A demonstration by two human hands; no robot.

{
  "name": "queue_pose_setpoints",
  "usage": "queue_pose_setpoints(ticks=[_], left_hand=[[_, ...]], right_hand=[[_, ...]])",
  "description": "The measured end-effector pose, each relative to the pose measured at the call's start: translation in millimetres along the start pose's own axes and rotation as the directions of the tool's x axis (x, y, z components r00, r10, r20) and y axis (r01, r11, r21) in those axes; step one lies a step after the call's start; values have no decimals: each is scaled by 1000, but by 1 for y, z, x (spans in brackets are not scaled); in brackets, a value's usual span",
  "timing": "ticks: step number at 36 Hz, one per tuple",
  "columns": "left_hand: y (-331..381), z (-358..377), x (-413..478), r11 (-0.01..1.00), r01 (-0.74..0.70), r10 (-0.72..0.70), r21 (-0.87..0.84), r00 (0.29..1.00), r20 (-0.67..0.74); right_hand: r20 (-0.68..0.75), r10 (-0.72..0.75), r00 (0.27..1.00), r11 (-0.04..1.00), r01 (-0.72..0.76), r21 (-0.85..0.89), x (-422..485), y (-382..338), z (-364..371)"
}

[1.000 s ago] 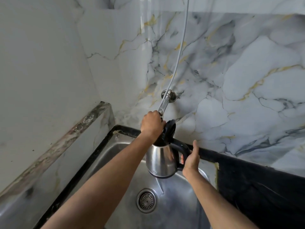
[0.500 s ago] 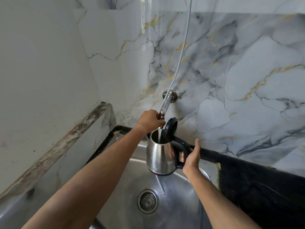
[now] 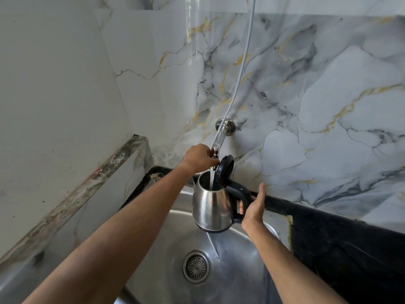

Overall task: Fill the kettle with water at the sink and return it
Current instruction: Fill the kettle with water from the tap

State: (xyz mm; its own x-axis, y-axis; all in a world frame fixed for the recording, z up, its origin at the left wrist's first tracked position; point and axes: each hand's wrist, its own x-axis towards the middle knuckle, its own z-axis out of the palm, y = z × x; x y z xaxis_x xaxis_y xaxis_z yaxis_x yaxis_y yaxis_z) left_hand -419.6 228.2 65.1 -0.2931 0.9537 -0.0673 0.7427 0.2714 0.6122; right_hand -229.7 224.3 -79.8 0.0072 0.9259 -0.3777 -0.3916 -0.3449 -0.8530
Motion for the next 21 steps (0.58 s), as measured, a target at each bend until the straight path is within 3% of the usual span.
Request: queue_pose_setpoints(ticks=[4,8,12,21], left_hand=[[-5,-4,2,997,-12,16,-71,998,57],[-9,-11,-1,939,71,-27,-337,991,133],[-10,-16,-3,852,167,-73,-496,976,205],[-9,-21,-6,801,216,-71,-558,960,271]], right_hand=[[12,-8,1000,1000,8,-9,-1,-2,-1],[3,-15,1000,1000,15,-10,-2,-4,1],[7,-16,1000,1000,16,-11,-3,-6,2],[18,-14,1000,1000,14,-20,-8,-9,1]])
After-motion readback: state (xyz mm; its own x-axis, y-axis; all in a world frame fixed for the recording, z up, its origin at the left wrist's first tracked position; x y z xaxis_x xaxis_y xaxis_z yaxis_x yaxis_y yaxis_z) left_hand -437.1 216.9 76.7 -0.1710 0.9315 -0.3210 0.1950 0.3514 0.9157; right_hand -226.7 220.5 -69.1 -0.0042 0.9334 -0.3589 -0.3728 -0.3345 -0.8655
